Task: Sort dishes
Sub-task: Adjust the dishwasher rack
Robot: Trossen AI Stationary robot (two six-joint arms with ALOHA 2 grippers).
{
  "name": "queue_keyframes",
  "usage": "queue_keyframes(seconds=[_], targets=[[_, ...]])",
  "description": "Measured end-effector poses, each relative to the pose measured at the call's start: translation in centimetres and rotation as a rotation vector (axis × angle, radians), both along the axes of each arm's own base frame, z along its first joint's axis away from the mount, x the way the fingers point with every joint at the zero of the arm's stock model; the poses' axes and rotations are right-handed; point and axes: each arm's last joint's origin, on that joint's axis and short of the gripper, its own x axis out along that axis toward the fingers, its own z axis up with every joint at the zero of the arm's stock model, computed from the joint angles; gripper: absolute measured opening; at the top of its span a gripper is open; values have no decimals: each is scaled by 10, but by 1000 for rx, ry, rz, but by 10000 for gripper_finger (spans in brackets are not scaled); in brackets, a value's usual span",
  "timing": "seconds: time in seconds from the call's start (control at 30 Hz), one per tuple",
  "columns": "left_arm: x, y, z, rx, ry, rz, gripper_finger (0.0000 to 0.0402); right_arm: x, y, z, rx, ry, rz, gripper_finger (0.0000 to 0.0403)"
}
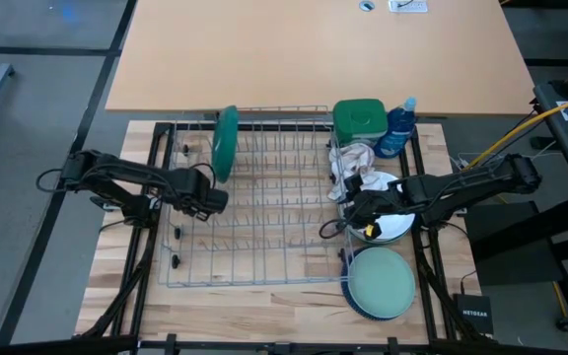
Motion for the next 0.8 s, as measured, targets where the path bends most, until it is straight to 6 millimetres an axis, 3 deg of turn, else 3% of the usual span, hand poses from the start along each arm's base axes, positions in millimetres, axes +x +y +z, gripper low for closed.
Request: queue_keyframes(seconds=[0.2, 0.8], targets=[[-11, 0, -18, -12, 65, 38, 195, 3, 1, 2, 15, -32, 9, 186], [-12, 8, -21, -4, 62, 46, 195, 3, 2, 1, 35, -16, 27, 186]])
